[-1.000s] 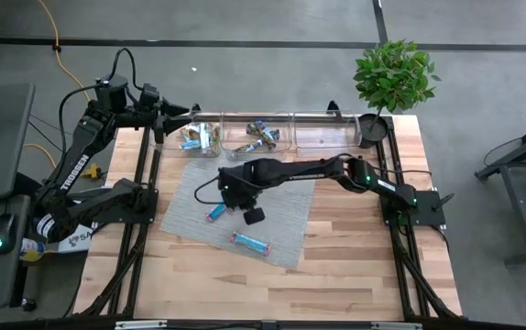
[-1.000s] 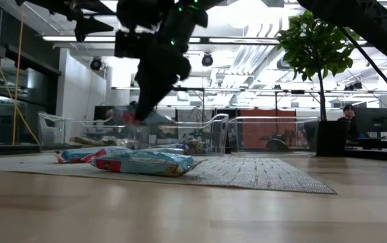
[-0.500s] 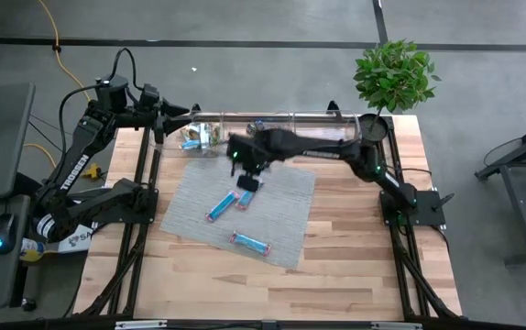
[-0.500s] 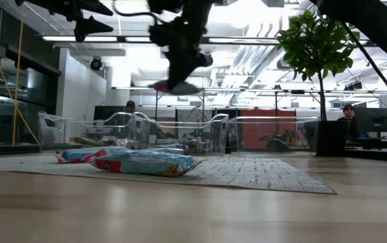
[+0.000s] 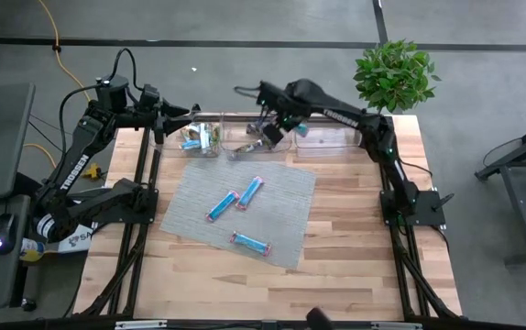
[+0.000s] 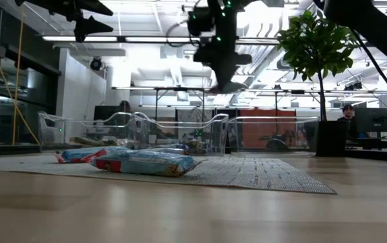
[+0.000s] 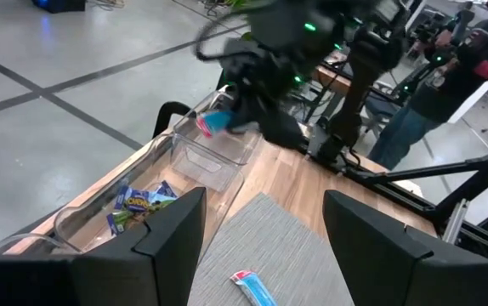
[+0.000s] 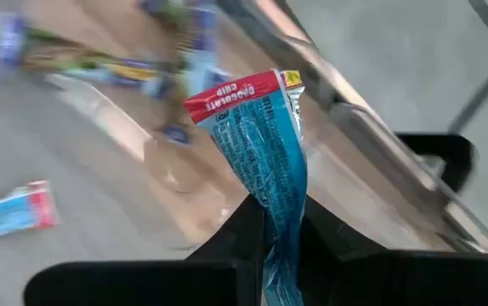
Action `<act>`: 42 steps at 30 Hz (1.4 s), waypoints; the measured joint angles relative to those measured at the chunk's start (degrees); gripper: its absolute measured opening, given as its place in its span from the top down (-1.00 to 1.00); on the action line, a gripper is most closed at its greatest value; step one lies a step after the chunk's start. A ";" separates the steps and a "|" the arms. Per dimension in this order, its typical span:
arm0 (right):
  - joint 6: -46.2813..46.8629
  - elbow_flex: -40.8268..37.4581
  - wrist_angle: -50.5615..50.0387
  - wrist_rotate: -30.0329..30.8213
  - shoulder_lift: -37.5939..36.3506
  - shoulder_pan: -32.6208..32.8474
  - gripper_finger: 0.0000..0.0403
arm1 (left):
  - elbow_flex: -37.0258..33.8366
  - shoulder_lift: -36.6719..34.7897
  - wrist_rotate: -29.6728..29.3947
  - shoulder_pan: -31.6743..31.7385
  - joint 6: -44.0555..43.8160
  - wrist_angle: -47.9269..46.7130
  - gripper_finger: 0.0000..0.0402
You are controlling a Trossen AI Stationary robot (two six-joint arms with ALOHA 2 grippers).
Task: Pick and place Granola Bars by type
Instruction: Put the red granola bar into the right transparent bin
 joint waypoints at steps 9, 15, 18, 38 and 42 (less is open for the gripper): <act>-1.56 0.00 -5.87 -2.21 0.07 -9.23 0.84 | 0.00 0.00 0.02 0.00 0.01 -0.38 -0.16; -1.87 -3.52 -6.02 -4.22 0.04 -12.55 0.84 | 0.00 0.00 0.05 0.00 1.33 -1.24 -0.16; -2.88 -8.92 -6.06 -6.16 0.05 -13.12 0.84 | 0.00 0.00 0.05 0.00 1.36 -1.85 -0.16; -14.00 -20.68 -1.94 -13.50 -0.35 -13.70 0.48 | 0.00 -0.01 0.05 0.00 2.43 -1.66 -0.16; -16.28 -20.63 -2.17 -14.48 -0.89 -13.85 0.25 | 0.00 -0.02 0.05 0.00 2.40 -1.66 -0.16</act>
